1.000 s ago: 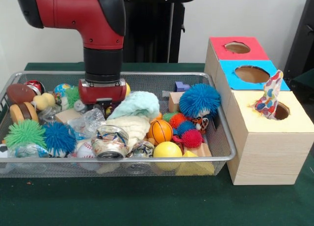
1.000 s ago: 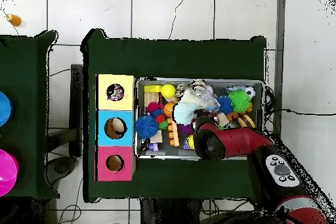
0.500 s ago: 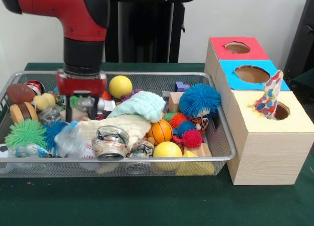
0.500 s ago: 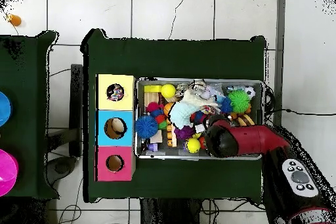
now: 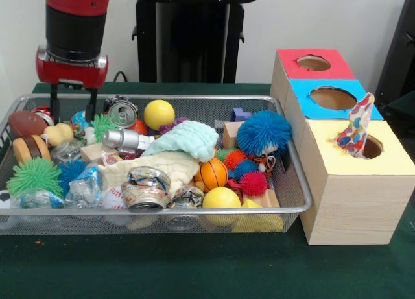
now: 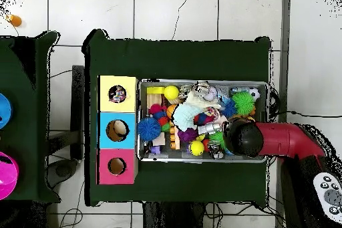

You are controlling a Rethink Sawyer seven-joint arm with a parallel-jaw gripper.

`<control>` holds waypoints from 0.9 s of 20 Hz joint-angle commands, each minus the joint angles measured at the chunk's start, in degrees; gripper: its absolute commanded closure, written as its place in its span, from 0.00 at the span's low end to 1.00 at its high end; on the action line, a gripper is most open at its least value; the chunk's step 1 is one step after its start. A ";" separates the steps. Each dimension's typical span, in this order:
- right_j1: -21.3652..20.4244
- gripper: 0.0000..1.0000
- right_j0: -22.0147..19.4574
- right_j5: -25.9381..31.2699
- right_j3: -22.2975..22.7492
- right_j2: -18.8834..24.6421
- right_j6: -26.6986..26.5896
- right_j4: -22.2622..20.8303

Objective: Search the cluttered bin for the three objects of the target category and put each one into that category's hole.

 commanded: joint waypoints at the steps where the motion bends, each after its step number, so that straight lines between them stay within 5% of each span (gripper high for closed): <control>1: 0.73 0.00 0.82 3.75 -2.82 6.30 -6.61 0.96; 11: 7.83 0.00 -1.98 -0.45 1.10 9.31 0.59 7.45; 18: 8.47 0.00 2.56 -6.11 3.83 6.55 9.65 11.06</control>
